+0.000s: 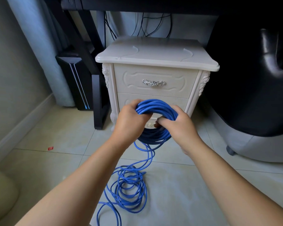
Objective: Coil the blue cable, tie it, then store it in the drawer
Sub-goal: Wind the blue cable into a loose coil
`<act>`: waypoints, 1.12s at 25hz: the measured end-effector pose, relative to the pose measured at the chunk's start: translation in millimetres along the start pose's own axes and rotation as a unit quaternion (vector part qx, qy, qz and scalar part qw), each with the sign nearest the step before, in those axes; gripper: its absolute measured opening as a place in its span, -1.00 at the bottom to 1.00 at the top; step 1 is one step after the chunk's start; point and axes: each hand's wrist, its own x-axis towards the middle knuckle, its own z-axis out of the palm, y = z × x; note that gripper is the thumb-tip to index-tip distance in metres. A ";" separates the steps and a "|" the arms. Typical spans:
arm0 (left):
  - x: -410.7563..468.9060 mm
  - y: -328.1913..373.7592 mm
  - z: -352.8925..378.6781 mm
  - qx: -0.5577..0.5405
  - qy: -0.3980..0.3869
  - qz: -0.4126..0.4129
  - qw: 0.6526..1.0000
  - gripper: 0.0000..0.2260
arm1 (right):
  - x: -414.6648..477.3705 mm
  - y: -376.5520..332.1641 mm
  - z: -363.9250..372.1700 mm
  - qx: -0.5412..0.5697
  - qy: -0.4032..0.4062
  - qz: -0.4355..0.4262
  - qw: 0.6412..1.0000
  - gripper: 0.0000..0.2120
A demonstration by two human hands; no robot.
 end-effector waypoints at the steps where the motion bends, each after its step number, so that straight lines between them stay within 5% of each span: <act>1: -0.5 0.8 1.6 -0.035 0.016 -0.015 0.999 -0.83 | -0.6 1.7 0.9 0.069 0.001 0.029 0.997 -0.78; 8: -2.9 0.6 15.4 -0.292 0.068 -0.096 0.949 -0.92 | -10.8 10.6 23.0 0.369 0.002 0.105 0.923 -0.84; 12: -15.3 -5.0 25.0 -0.238 0.034 -0.132 0.962 -0.85 | -7.8 6.4 12.9 0.371 0.042 0.112 0.921 -0.73; 16: -8.7 -0.7 5.3 -0.198 -0.028 -0.082 0.976 -0.69 | -2.5 2.3 0.5 0.187 0.059 0.068 0.978 -0.76; 18: -5.3 -0.4 -4.4 -0.077 -0.037 -0.013 0.996 -0.55 | -3.1 1.0 -3.2 0.030 0.052 -0.003 0.998 -0.73; 23: -8.8 -7.8 -3.2 0.186 -0.092 0.084 0.975 -0.56 | -6.8 0.5 -0.3 -0.288 0.001 -0.180 0.940 -0.67; 25: -9.3 -9.5 3.0 0.200 -0.036 0.093 0.975 -0.78 | -8.6 -1.3 0.9 -0.288 0.004 -0.193 0.938 -0.64; 28: -5.3 -11.3 8.2 0.133 0.012 0.057 0.989 -0.92 | -6.8 -5.9 -3.1 -0.160 0.015 -0.121 0.980 -0.69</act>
